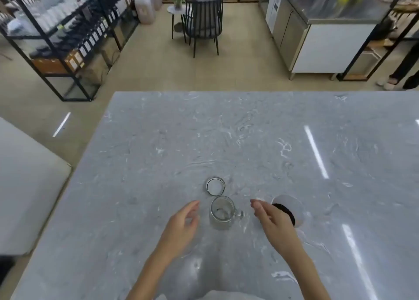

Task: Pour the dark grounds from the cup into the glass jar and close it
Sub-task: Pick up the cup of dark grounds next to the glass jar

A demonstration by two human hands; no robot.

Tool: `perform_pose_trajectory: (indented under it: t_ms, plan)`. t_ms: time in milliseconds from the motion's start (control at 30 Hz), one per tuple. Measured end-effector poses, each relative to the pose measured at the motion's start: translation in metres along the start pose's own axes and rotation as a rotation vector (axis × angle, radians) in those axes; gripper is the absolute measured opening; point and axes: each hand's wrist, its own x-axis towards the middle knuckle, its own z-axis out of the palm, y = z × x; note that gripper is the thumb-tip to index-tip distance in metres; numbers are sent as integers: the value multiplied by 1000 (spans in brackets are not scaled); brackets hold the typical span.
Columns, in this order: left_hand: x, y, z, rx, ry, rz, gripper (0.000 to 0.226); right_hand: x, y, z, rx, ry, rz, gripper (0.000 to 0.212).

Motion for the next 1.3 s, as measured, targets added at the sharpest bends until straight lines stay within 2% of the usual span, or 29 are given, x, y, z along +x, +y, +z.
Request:
perform_pose_trajectory:
  t_ms: [67,133,167,267,367,467,533,633,667,700,767,867,1000,1067,1200,1300]
  plan:
    - [-1,-4,10,-30,-53,-41,54,-3,-3,15,82,-26,99,54]
    - [-5,-6,21,-15,-121,-66,65,-10,-1,31,138,-86,123,28]
    - [-5,-8,27,-33,-139,-75,68,-11,-1,38,170,-108,122,22]
    - [-8,-6,35,-85,-174,-74,69,-17,-7,46,236,-151,95,34]
    - [-10,-11,43,-127,-211,-56,73,-22,-5,52,289,-154,77,29]
    - [-5,-11,43,-127,-262,-50,83,-19,3,49,202,-149,100,19]
    - [5,-6,41,-222,-263,-105,83,-11,7,42,142,-120,127,28]
    - [17,4,38,-355,-96,-281,80,6,9,37,203,-125,181,65]
    - [16,7,38,-331,-68,-310,84,12,6,39,269,-164,207,68]
    - [15,6,42,-323,-83,-313,89,16,4,43,355,-213,229,66]
    - [6,1,52,-338,-216,-250,93,16,-1,52,483,-292,278,63]
    - [-2,-12,62,-283,-355,-169,106,-1,6,65,474,-306,310,73]
    - [8,-19,60,-264,-363,-158,120,-13,21,65,361,-142,280,80]
    - [14,-19,60,-230,-356,-133,121,-7,16,65,380,-164,249,78]
    - [25,-23,70,-146,-276,-13,105,5,11,75,443,-195,253,64]
    - [30,-28,71,-93,-233,23,98,4,18,77,435,-202,257,62]
